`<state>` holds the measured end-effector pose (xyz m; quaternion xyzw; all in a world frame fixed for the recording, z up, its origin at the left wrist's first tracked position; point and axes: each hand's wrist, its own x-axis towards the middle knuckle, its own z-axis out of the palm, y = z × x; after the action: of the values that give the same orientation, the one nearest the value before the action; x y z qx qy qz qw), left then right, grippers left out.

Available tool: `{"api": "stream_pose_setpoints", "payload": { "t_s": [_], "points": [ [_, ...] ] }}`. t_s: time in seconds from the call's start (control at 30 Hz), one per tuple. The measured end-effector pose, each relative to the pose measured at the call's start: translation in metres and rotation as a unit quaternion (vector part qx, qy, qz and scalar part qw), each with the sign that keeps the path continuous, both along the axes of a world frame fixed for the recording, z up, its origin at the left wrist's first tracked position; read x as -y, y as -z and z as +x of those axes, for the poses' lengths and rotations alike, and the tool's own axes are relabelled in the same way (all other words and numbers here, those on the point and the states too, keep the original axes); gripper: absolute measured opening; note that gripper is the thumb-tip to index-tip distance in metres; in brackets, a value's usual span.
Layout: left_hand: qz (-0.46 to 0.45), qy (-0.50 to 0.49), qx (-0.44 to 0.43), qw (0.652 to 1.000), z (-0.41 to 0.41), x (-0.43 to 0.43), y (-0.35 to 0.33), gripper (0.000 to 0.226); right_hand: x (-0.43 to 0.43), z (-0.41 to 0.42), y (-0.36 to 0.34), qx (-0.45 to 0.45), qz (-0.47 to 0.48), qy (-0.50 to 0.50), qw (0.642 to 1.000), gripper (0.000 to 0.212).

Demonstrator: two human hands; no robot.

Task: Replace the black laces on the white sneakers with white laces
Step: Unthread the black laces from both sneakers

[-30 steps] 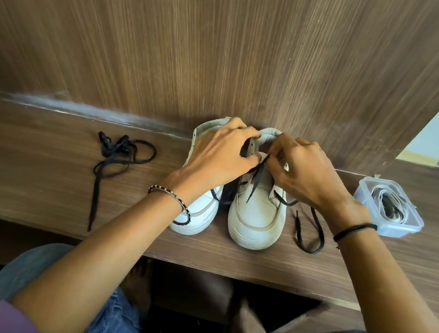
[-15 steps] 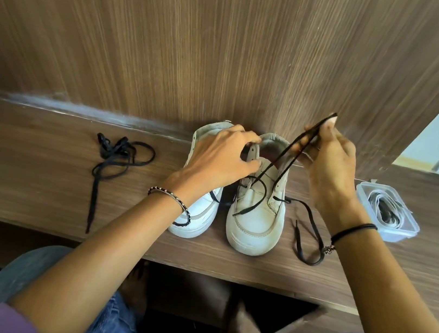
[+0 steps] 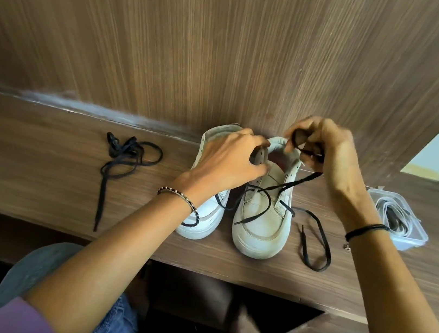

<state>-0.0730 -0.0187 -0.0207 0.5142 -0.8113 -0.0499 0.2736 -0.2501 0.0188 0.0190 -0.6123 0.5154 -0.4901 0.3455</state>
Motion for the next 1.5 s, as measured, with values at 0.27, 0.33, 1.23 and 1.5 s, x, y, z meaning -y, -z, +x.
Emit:
{"api": "stream_pose_setpoints", "payload": {
  "t_s": [0.27, 0.33, 1.23, 1.5],
  "points": [
    [0.043, 0.003, -0.014, 0.999, 0.002, 0.000, -0.004, 0.050, 0.003, -0.010, 0.009, -0.452, 0.043, -0.116, 0.883, 0.024],
    [0.048, 0.004, -0.012, 0.999, 0.002, 0.000, -0.004, 0.050, 0.006, -0.011, 0.010, -0.475, 0.056, -0.152, 0.865, 0.035],
    [0.011, 0.005, 0.003, 1.000, 0.003, 0.006, -0.001, 0.046, 0.010, -0.004, -0.003, 0.281, 0.013, 0.034, 0.959, 0.035],
    [0.027, 0.009, 0.003, 1.000, 0.003, 0.005, -0.003, 0.042, 0.010, 0.003, 0.023, -0.373, 0.000, 0.004, 0.928, 0.022]
  ]
}}
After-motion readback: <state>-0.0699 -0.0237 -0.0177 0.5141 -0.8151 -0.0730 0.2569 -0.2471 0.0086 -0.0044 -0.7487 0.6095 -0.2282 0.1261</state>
